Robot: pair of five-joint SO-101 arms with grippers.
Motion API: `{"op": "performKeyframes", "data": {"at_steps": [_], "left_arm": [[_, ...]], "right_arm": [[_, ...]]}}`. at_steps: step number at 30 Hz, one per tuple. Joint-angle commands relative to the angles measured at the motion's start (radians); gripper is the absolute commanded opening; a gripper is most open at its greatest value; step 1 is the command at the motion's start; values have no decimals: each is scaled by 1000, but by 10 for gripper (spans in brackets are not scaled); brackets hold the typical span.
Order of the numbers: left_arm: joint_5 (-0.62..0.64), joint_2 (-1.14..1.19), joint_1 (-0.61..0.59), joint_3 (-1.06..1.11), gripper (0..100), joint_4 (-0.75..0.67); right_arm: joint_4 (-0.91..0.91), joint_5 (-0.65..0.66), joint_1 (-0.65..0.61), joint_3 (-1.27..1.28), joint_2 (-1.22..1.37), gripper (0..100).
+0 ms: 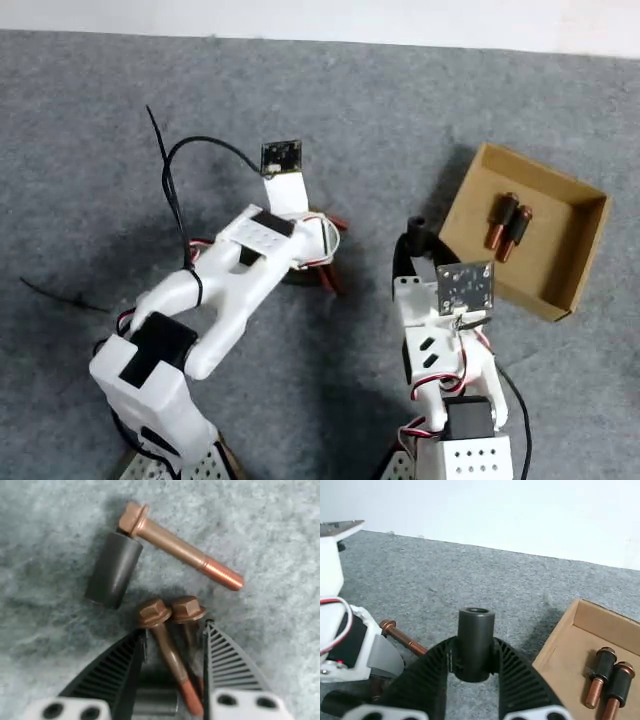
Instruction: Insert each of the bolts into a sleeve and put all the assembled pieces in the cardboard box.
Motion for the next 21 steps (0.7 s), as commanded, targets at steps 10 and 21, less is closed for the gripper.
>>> {"op": "performKeyframes", "data": {"at_steps": [10,21], "left_arm": [[9,-99,-10,-15,168,127],[9,-154,-22,27,168,158]], "right_arm": [[16,11,8,93,-24,4],[16,11,8,93,-24,4]]}}
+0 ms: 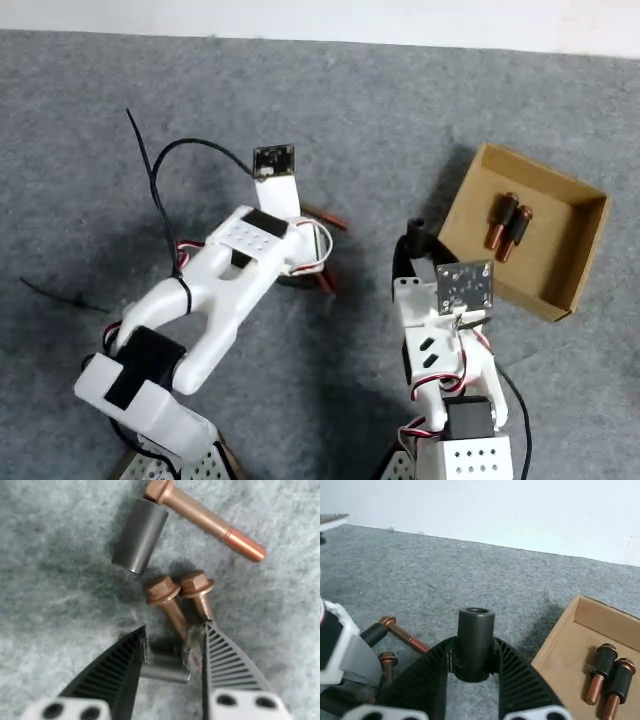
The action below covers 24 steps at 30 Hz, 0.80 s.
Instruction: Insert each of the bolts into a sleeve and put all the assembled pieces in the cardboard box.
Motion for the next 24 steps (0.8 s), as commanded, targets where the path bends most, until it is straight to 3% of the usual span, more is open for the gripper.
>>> {"op": "performKeyframes", "data": {"at_steps": [1,8,15,24], "left_arm": [[14,-42,-21,-8,168,6],[9,101,-13,-39,168,-92],[12,208,-13,-194,168,63],[12,225,-13,-208,155,78]], "right_arm": [[2,11,8,93,-24,4],[2,11,8,93,-24,4],[8,11,8,93,-24,4],[8,11,8,93,-24,4]]}}
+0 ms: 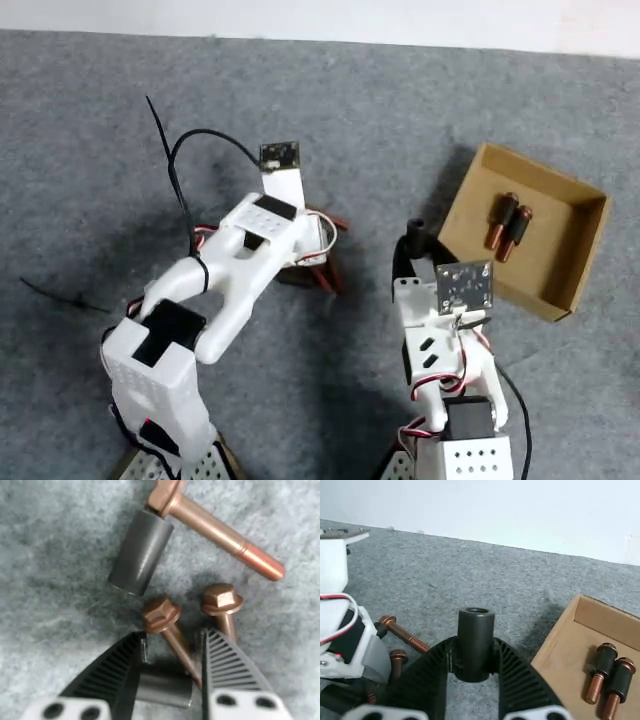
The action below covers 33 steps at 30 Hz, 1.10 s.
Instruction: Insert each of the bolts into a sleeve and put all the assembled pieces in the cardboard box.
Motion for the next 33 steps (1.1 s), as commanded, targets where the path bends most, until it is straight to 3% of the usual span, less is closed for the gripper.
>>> {"op": "performKeyframes", "data": {"at_steps": [1,4,10,16,31,33], "left_arm": [[6,5,-7,-24,128,11],[3,7,-7,-30,0,11],[2,-10,-8,-27,4,26],[-2,-226,-18,90,4,21],[-35,-1234,-27,997,4,-730],[-34,-1340,-25,1076,4,-796]], "right_arm": [[2,11,8,93,-21,4],[2,11,8,93,-21,4],[2,11,8,93,-21,5],[2,11,-42,94,-19,5],[42,14,-306,94,-18,5],[67,75,-337,94,-18,5]]}}
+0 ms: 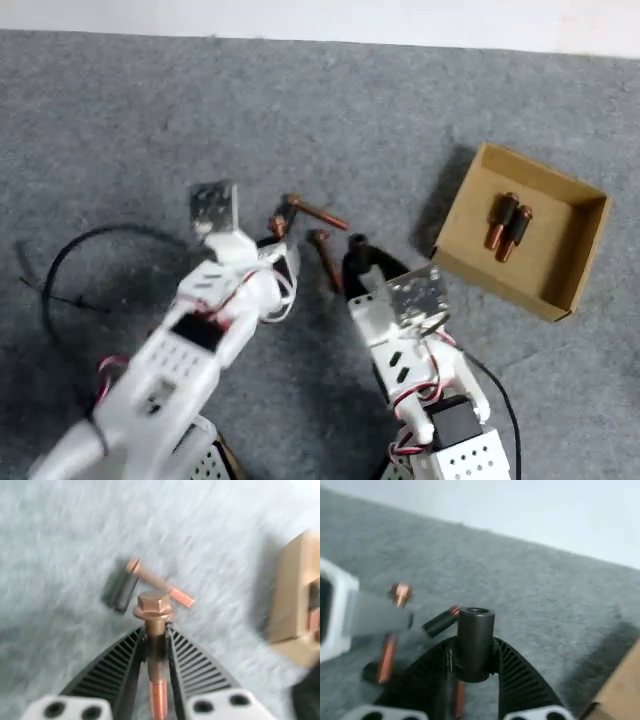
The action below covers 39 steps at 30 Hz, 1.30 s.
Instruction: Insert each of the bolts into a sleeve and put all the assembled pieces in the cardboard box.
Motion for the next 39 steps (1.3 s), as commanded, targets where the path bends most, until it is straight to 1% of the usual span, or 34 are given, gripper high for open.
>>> {"op": "performKeyframes", "data": {"at_steps": [1,3,10,15,18,21,23,27,31,39], "left_arm": [[-2,-232,-13,111,4,-147],[0,-315,-12,154,4,-172],[9,-521,-5,239,4,-186],[147,-653,-13,272,4,-180],[152,-727,-5,311,4,-180],[155,-779,-4,351,4,-180],[157,-806,2,364,4,-180],[152,-831,81,372,4,-172],[150,-840,148,372,4,-87],[150,-840,147,372,4,-21]], "right_arm": [[35,103,-58,94,-18,5],[48,150,-73,94,-18,5],[73,160,-76,94,-16,5],[76,161,-76,94,-16,5],[77,207,-79,94,-16,5],[97,216,-110,94,-16,5],[104,219,-122,94,-16,5],[105,249,-127,94,-16,5],[102,249,-127,94,-19,5],[102,249,-122,94,-22,5]]}}
